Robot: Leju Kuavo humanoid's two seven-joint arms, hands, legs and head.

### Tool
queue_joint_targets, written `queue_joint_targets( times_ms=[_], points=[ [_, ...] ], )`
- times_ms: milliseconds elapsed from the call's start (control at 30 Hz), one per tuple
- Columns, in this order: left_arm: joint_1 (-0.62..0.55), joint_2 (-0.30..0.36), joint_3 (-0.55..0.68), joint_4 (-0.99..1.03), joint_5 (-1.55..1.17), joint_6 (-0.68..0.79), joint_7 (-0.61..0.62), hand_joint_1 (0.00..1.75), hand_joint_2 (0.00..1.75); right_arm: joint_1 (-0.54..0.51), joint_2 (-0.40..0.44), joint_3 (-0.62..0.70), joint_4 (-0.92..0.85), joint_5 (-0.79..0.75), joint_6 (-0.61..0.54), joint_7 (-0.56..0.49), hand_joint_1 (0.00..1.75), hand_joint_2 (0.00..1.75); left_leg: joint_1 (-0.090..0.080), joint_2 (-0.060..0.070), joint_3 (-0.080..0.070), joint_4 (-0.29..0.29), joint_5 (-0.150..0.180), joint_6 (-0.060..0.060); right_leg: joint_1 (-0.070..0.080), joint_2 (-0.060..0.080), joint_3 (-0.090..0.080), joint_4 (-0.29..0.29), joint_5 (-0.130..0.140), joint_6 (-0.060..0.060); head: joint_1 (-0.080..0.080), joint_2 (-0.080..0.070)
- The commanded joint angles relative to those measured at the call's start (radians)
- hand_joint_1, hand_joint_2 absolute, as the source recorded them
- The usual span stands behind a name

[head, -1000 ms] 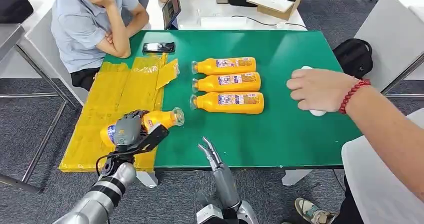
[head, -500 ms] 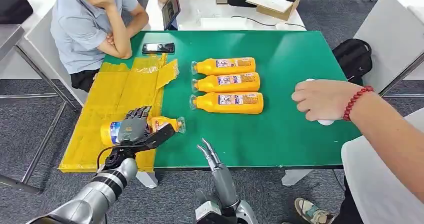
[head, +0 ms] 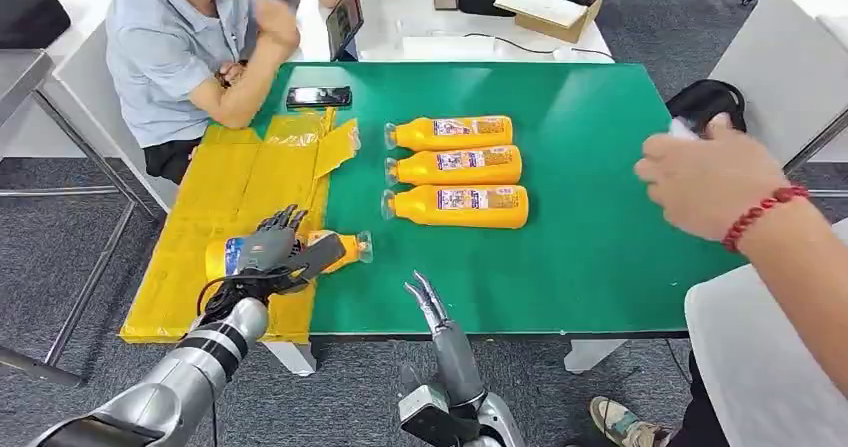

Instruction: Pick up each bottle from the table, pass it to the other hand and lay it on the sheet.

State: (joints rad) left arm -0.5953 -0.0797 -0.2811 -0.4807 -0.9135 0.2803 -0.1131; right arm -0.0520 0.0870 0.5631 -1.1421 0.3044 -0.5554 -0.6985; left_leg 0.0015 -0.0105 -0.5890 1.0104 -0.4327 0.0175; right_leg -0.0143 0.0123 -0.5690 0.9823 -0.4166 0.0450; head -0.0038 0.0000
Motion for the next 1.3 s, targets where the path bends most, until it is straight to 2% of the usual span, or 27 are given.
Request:
queue_joint_targets(
  times_ms=[33, 133, 167, 233, 300, 333, 467, 533, 600, 633, 667, 700, 733, 900, 967, 1100, 1300],
  points=[
    [0.145, -0.064, 0.187, -0.076, 0.302, -0.161, -0.312, 0.00, 1.75, -0.026, -0.027, 0.004, 0.070, -0.029, -0.020, 0.000, 0.00, 0.00, -0.001, 0.002, 0.002, -0.003, 0.000, 0.000, -0.001, 0.001, 0.001, -0.003, 0.001, -0.001, 0.000, 0.000],
    [0.222, -0.083, 0.181, -0.265, 0.418, -0.153, -0.396, 0.00, 1.75, -0.023, -0.038, 0.015, 0.069, -0.040, -0.033, 0.000, 0.00, 0.00, 0.000, 0.001, 0.000, -0.003, 0.001, 0.000, 0.000, 0.000, 0.001, -0.003, 0.000, 0.001, 0.000, 0.000],
    [0.264, -0.093, 0.176, -0.366, 0.467, -0.087, -0.438, 0.00, 1.75, -0.023, -0.039, 0.020, 0.071, -0.042, -0.036, 0.000, 0.00, 0.00, 0.000, 0.001, 0.000, -0.002, 0.000, 0.000, 0.000, 0.001, 0.000, -0.002, -0.001, 0.001, 0.000, 0.000],
    [0.295, -0.107, 0.162, -0.454, 0.516, -0.051, -0.444, 0.00, 1.75, -0.021, -0.039, 0.025, 0.073, -0.042, -0.040, 0.000, 0.00, 0.00, -0.001, 0.002, 0.000, -0.002, 0.000, 0.000, -0.001, 0.001, 0.000, -0.002, -0.001, 0.001, 0.000, 0.000],
    [0.344, -0.105, 0.117, -0.584, 0.626, 0.026, -0.497, 0.00, 1.75, -0.026, -0.043, 0.041, 0.074, -0.049, -0.051, 0.000, 0.00, 0.00, 0.000, 0.002, -0.004, 0.000, 0.000, 0.000, 0.000, -0.001, -0.004, -0.001, -0.001, 0.001, 0.000, 0.000],
    [0.344, -0.105, 0.117, -0.584, 0.626, 0.026, -0.497, 0.00, 1.75, -0.026, -0.043, 0.041, 0.074, -0.049, -0.051, 0.000, 0.00, 0.00, 0.000, 0.001, -0.007, 0.001, 0.000, 0.000, 0.000, -0.001, -0.007, 0.000, -0.001, 0.001, 0.000, 0.000],
    [0.451, -0.095, 0.056, -0.824, 0.802, 0.056, -0.553, 0.00, 1.75, -0.036, -0.049, 0.056, 0.082, -0.029, -0.103, 0.000, 0.00, 0.00, 0.001, 0.002, -0.010, 0.001, -0.001, 0.000, 0.000, -0.001, -0.010, 0.000, -0.002, 0.001, 0.000, 0.000],
    [0.493, -0.084, 0.032, -0.891, 0.838, 0.079, -0.565, 0.00, 1.75, -0.039, -0.055, 0.043, 0.090, -0.001, -0.139, 0.000, 0.00, 0.00, 0.000, 0.002, -0.012, 0.001, -0.001, 0.000, 0.000, 0.001, -0.011, 0.000, -0.002, 0.002, 0.000, 0.000],
    [0.560, -0.076, 0.013, -0.998, 0.882, 0.109, -0.583, 0.00, 1.75, -0.008, -0.032, -0.093, 0.076, 0.157, -0.143, 0.000, 0.00, 0.00, 0.000, 0.003, -0.013, 0.001, -0.001, 0.000, 0.000, 0.001, -0.012, 0.000, -0.002, 0.002, 0.000, 0.000],
    [0.584, -0.068, 0.001, -1.033, 0.885, 0.119, -0.585, 0.00, 1.75, -0.011, -0.041, -0.106, 0.074, 0.172, -0.143, 0.000, 0.00, 0.00, 0.000, 0.004, -0.012, 0.000, -0.002, 0.000, 0.000, 0.001, -0.012, -0.001, -0.002, 0.001, 0.000, 0.000],
    [0.612, -0.055, -0.014, -1.063, 0.860, 0.154, -0.578, 0.00, 1.75, 0.001, -0.026, -0.201, 0.071, 0.275, -0.143, 0.000, 0.00, 1.75, 0.000, 0.004, -0.011, 0.000, -0.003, 0.000, 0.001, 0.001, -0.011, -0.001, -0.003, 0.001, 0.000, 0.000],
    [0.639, -0.034, -0.032, -1.074, 0.762, 0.236, -0.551, 0.00, 1.75, 0.009, -0.025, -0.295, 0.062, 0.385, -0.143, 0.023, 0.00, 1.75, 0.000, 0.002, -0.014, 0.000, -0.002, 0.000, 0.000, 0.000, -0.014, 0.000, -0.002, 0.002, 0.000, 0.000],
    [0.654, -0.023, -0.042, -1.085, 0.759, 0.242, -0.551, 0.00, 1.75, 0.006, -0.038, -0.296, 0.070, 0.372, -0.143, 0.015, 0.00, 1.75, 0.000, 0.003, -0.014, 0.000, -0.002, 0.000, 0.000, 0.000, -0.014, -0.001, -0.003, 0.001, 0.000, 0.000],
    [0.700, -0.002, -0.061, -1.119, 0.680, 0.327, -0.543, 0.00, 1.75, -0.006, -0.057, -0.507, 0.066, 0.718, -0.143, 0.127, 0.00, 1.75, -0.001, 0.002, -0.014, -0.001, -0.002, 0.000, -0.001, -0.001, -0.014, -0.002, -0.003, 0.001, 0.000, 0.000],
    [0.708, 0.005, -0.074, -1.136, 0.680, 0.320, -0.534, 0.00, 1.75, -0.029, -0.073, -0.529, 0.095, 0.746, -0.143, 0.143, 0.00, 1.75, -0.001, -0.001, -0.017, 0.000, -0.001, 0.000, -0.001, -0.004, -0.016, -0.001, -0.003, 0.001, 0.000, 0.000],
    [0.711, 0.005, -0.083, -1.144, 0.696, 0.302, -0.512, 0.00, 1.75, -0.049, -0.089, -0.540, 0.117, 0.811, -0.143, 0.192, 0.00, 1.75, 0.000, 0.000, -0.016, 0.000, -0.002, 0.000, -0.001, -0.002, -0.015, -0.001, -0.003, 0.001, 0.000, 0.000],
    [0.702, 0.001, -0.085, -1.110, 0.698, 0.300, -0.499, 0.00, 1.75, -0.078, -0.105, -0.528, 0.176, 0.808, -0.143, 0.245, 0.00, 1.75, 0.000, 0.000, -0.017, -0.001, -0.001, 0.000, -0.001, -0.002, -0.016, -0.002, -0.002, 0.001, 0.000, 0.000]
  ],
)
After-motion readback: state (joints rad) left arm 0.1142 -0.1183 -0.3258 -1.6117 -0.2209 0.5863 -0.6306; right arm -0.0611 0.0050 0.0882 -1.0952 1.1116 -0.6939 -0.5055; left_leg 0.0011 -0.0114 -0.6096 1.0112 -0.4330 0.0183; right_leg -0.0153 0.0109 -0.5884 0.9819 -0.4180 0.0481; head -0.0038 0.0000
